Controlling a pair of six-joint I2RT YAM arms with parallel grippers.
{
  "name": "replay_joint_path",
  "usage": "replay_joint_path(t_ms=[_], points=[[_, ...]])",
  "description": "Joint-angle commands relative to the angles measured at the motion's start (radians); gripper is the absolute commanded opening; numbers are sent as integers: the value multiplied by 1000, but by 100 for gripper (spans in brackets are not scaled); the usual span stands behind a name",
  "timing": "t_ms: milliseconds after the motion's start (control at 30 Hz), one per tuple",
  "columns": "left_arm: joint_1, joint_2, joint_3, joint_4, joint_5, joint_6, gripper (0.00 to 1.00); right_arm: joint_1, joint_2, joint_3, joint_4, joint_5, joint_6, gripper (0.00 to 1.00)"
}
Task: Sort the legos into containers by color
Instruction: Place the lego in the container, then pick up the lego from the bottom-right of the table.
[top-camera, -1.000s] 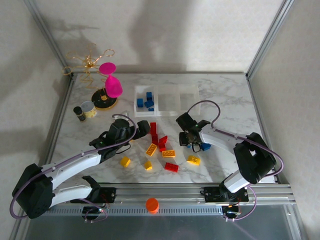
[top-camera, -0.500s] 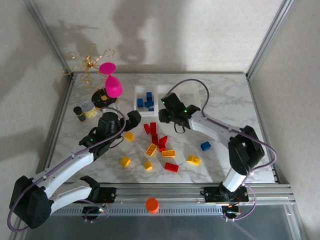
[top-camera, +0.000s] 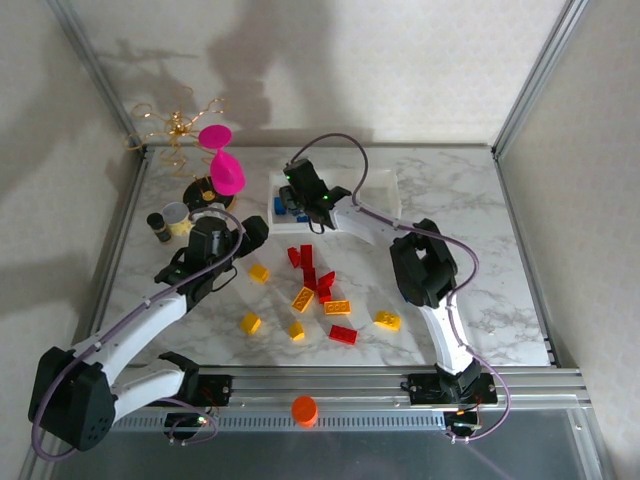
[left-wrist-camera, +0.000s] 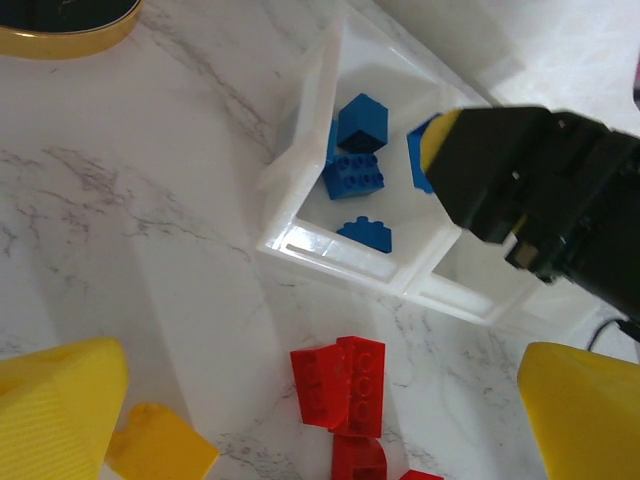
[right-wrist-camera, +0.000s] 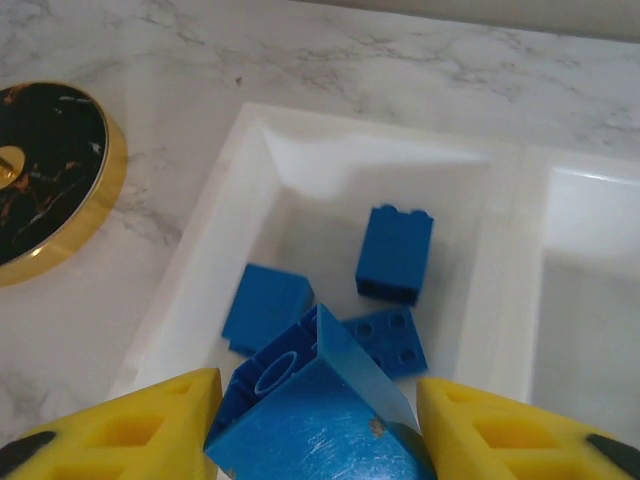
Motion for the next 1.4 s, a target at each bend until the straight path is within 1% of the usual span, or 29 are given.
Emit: replay_joint_path(t_ms=[0, 67, 200, 300, 400, 467, 633, 733, 900, 1000, 1167, 1267, 1367], points=[[12, 15, 20, 28, 28, -7, 100, -3, 59, 100, -15, 39, -50, 55], [12, 25, 36, 23, 34, -3, 100, -3, 64, 129, -27, 39, -52, 62], [12, 23, 33, 39, 31, -5, 100, -2, 12, 117, -30, 37, -67, 68], [12, 25, 37, 45, 49, -7, 100, -3, -77, 30, -1, 37, -59, 70], [5, 22, 42, 50, 75, -7, 99, -6, -174, -69, 9, 13, -39, 75], [-14, 16, 42, 55, 77, 1, 100, -11, -243, -153, 3, 32, -5, 77], [-75, 13, 48, 51, 66, 10, 100, -42, -423, -377, 24, -23, 68, 79], [-122, 20, 51, 54, 54, 14, 100, -49, -513, -478, -21, 24, 99, 82], [-198, 30, 42, 69, 56, 3, 100, -110, -685, -673, -70, 12, 201, 84], [-235, 25, 26, 77, 40, 7, 100, -128, -768, -767, -122, 59, 232, 87], [-281, 25, 26, 78, 57, 7, 100, -179, -882, -890, -212, 71, 294, 90], [-314, 41, 35, 77, 69, 26, 100, -192, -953, -958, -259, 95, 337, 92], [-348, 56, 39, 84, 76, 28, 100, -223, -1001, -1014, -316, 88, 387, 94]])
